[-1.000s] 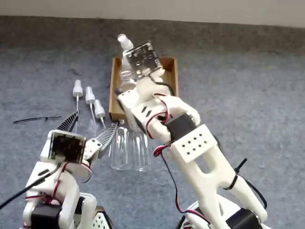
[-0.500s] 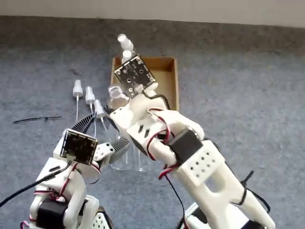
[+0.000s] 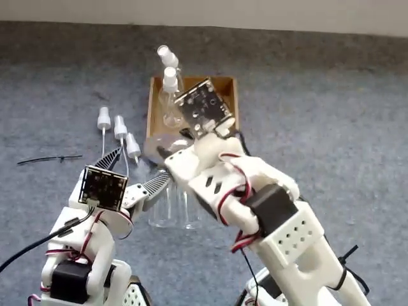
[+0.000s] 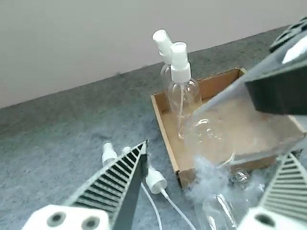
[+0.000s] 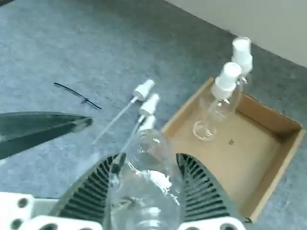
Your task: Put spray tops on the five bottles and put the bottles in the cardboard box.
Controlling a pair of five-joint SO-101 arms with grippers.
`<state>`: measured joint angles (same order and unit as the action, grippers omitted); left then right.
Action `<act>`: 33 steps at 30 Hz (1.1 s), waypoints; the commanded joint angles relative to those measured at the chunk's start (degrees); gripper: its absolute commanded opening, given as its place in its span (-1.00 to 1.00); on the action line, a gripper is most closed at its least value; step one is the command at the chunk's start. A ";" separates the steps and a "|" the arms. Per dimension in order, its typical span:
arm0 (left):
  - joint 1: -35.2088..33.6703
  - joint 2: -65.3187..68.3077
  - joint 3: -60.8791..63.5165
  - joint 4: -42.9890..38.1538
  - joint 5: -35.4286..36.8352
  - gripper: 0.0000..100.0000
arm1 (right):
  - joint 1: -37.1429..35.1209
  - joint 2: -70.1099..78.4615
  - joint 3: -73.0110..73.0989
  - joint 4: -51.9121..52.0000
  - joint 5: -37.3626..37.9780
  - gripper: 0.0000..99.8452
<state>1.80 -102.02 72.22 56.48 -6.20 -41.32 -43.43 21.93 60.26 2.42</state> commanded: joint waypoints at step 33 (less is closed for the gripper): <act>-1.89 0.57 5.23 -3.16 -3.43 -0.29 | 30.99 12.26 8.57 33.80 46.24 -0.75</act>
<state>1.10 -102.02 77.93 55.69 -8.22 -1.85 -28.40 28.88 90.77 43.21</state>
